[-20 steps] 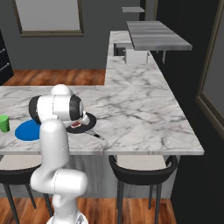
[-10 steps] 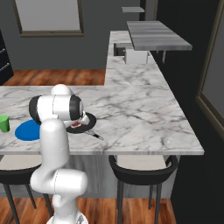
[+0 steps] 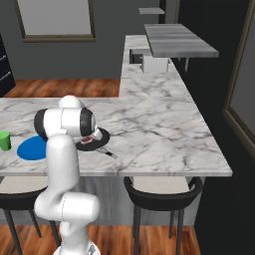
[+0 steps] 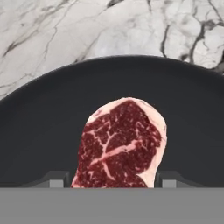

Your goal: Pick up the pan with the steak in it and place it on the dining table. Then place the steak on the plate.

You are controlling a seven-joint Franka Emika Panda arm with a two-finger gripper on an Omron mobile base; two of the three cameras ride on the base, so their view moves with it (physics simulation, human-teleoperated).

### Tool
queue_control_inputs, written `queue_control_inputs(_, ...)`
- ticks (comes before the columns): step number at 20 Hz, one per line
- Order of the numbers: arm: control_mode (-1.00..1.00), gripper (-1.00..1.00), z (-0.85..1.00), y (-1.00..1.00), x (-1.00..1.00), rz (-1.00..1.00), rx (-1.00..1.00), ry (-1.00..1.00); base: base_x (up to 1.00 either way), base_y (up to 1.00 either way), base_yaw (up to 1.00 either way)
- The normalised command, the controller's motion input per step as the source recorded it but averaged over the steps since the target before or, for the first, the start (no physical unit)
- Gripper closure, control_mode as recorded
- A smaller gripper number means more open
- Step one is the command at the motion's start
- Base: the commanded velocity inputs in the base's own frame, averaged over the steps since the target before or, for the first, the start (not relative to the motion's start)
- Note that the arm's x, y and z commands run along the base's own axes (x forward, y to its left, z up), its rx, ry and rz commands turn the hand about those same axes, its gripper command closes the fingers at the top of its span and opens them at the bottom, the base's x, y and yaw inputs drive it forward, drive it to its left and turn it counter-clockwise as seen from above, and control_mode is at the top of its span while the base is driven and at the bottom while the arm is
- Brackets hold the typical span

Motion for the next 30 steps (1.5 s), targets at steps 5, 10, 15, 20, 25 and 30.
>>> queue_control_inputs(5, -1.0, 1.0, 0.32, 0.02, 0.08, -0.06, 0.02, 0.0, 0.0, 0.0, 0.0)
queue_control_inputs(10, -1.0, 1.0, 0.62, 0.1, -0.06, -0.01, 0.04, 0.0, 0.0, 0.0, 0.0)
queue_control_inputs(15, -1.0, 1.0, 0.72, 0.23, -0.29, 0.01, 0.07, 0.0, 0.0, 0.0, 0.0)
queue_control_inputs(20, -1.0, 1.0, 0.46, 0.4, -0.55, 0.06, 0.02, 0.0, 0.0, 0.0, 0.0)
queue_control_inputs(25, -1.0, 1.0, 0.18, 0.51, -0.71, 0.07, 0.0, -0.03, 0.0, 0.0, 0.0)
queue_control_inputs(30, -1.0, 1.0, 0.02, 0.58, -0.72, 0.07, 0.0, -0.04, 0.0, 0.0, 0.0)
